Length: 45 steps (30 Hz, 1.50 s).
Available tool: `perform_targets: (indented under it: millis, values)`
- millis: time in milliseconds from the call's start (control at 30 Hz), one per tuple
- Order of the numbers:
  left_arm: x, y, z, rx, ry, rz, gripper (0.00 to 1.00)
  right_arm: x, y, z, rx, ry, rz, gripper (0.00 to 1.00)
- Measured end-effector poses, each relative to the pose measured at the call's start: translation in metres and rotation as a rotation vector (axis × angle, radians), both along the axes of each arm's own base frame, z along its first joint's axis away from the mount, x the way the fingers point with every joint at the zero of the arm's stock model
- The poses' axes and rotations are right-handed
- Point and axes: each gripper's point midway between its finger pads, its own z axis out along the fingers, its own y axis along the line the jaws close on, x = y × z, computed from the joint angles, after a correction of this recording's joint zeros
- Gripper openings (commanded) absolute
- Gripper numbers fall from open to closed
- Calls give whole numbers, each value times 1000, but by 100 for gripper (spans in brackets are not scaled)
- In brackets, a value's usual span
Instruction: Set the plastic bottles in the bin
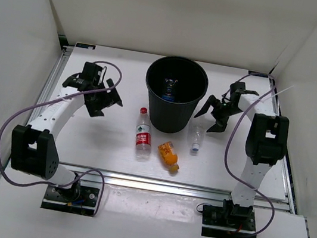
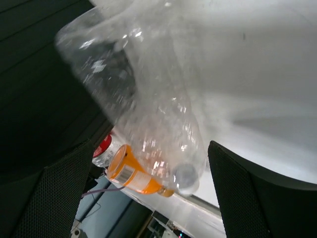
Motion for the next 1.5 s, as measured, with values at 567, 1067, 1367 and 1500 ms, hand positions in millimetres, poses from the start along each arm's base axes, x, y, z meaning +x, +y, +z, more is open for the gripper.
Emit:
perform_targets:
  millis: [567,1067,1367,1500]
  values:
    - [-20,-15,-27,-150,73,-17,82,-9,-2,-24,32,58,-9,54]
    - [-11,-31,-37,-252,50,-19,30,59,-25,319,202,-757,-126,64]
    - [-1,-57,-75,-308,183,-135,94,46,117,342,376,-822,224,100]
    - [3,-74,-71,-298,170,-200,100,45,121,304,343,-708,237,100]
